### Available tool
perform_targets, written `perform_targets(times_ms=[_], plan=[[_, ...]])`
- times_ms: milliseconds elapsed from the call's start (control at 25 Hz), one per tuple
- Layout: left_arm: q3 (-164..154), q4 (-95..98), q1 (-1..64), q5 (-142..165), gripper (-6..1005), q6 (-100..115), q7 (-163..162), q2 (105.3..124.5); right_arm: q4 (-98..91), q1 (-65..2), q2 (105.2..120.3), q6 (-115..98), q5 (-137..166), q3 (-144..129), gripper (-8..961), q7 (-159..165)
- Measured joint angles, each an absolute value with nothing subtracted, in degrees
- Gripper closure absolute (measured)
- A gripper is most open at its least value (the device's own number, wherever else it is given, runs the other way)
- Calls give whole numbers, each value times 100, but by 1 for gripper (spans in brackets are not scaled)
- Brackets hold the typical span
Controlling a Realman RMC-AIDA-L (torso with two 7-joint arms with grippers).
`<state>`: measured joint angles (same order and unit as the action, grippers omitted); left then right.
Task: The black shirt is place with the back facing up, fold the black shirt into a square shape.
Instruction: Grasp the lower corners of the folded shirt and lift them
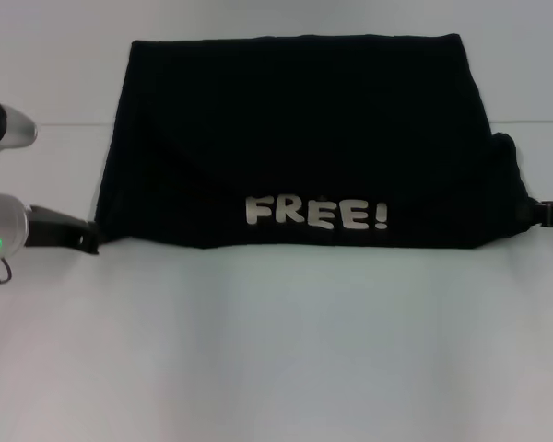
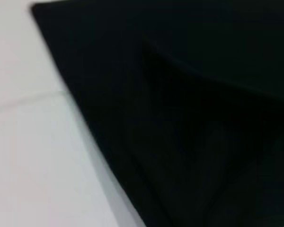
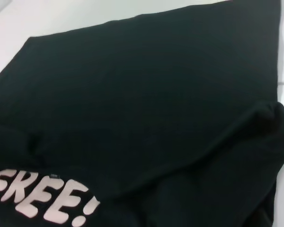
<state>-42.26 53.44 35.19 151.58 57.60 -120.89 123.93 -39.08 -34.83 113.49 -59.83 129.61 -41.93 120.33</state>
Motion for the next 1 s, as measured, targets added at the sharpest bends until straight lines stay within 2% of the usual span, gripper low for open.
perform_targets(times_ms=[280, 440, 600, 1000], plan=[[-4095, 5894, 3011, 14297, 957, 7222, -11994, 12365, -4345, -3117, 11367, -6531, 12894, -3973, 943, 11981], [-3448, 5977, 2827, 13835, 957, 8109, -11550, 12352, -4686, -2840, 11448, -7020, 12833, -3771, 942, 11839], [-2950, 5895, 2649, 13531, 957, 8543, -11236, 12350, -4948, -2577, 11510, -7505, 12817, -3507, 942, 11687], [-2021, 5768, 2356, 13389, 958, 9597, -10665, 12327, -5162, -1916, 11545, -8978, 12823, -2312, 942, 11070]])
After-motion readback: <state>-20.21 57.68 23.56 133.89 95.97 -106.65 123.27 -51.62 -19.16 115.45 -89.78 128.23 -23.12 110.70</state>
